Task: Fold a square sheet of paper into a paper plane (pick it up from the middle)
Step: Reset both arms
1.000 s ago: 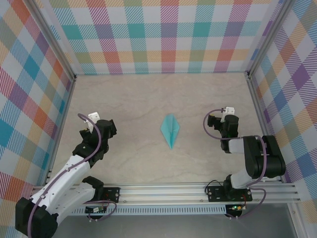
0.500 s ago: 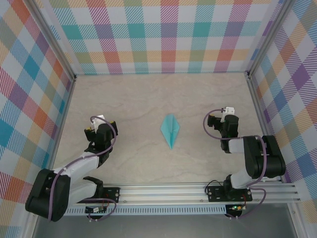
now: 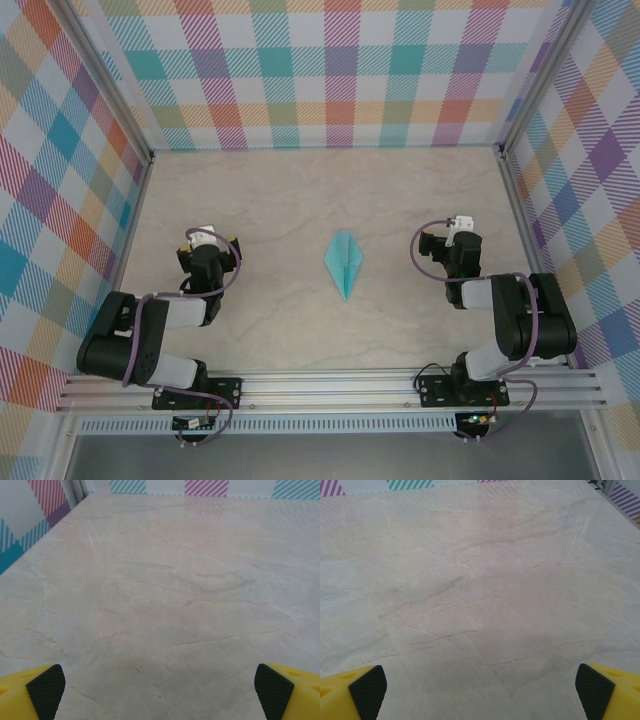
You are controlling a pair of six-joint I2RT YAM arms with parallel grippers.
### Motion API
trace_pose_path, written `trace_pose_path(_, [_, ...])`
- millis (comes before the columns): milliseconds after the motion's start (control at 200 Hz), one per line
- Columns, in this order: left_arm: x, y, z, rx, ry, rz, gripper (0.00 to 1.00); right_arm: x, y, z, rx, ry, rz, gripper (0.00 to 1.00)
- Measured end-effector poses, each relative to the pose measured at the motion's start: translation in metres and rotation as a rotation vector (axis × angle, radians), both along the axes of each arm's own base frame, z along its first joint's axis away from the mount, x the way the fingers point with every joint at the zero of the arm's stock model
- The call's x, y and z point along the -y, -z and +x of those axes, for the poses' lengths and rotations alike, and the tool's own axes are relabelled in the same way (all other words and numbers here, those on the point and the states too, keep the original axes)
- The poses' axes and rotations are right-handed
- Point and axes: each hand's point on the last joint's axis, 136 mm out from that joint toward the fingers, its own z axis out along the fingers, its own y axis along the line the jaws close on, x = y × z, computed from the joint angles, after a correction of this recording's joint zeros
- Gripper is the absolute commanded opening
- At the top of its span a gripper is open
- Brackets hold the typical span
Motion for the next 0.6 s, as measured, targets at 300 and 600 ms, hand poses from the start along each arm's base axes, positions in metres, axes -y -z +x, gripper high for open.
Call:
trace_pose_path(300, [0.020, 0.017, 0.019, -0.049, 0.147, -0.037, 1.00, 0.000, -0.001, 0.000, 0.002, 0.000, 0.000, 1.00])
trace_pose_path(600, [0.011, 0.008, 0.028, -0.026, 0.126, -0.064, 1.00, 0.000, -0.001, 0.000, 0.001, -0.001, 0.000, 1.00])
